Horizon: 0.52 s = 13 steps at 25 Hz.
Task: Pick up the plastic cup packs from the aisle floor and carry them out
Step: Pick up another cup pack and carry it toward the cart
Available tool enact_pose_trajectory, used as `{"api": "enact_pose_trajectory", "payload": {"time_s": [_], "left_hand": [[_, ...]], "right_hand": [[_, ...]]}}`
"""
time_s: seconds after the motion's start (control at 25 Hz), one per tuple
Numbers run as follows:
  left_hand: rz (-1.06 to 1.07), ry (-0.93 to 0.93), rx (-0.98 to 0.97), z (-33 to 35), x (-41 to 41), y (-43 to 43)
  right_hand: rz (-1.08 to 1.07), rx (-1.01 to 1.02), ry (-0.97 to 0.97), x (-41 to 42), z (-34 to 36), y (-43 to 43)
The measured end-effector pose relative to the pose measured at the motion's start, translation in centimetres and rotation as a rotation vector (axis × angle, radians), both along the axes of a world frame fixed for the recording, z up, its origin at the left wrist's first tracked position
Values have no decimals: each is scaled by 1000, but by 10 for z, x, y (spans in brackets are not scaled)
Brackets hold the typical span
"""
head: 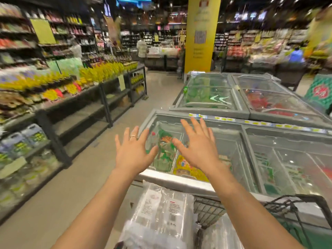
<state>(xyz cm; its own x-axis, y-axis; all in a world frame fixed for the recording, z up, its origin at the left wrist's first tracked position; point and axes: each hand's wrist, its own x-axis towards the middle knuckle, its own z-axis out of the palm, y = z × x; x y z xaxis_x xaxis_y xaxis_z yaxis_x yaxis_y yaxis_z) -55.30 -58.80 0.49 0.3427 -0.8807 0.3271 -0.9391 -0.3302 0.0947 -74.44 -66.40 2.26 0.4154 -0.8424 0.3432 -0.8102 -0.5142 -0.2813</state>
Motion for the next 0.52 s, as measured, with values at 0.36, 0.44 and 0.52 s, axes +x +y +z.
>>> {"api": "enact_pose_trajectory", "payload": {"time_s": [0.36,0.44,0.52], "left_hand": [[141,-35,-220,82,117,140],[168,-41,-245,92,147,177],[192,-48,-266,99,176,214]], "right_hand": [[168,-112,-131,126,77,114],[205,-142,-152,157,87,144],[243,-153,-169,189,94,172]]}}
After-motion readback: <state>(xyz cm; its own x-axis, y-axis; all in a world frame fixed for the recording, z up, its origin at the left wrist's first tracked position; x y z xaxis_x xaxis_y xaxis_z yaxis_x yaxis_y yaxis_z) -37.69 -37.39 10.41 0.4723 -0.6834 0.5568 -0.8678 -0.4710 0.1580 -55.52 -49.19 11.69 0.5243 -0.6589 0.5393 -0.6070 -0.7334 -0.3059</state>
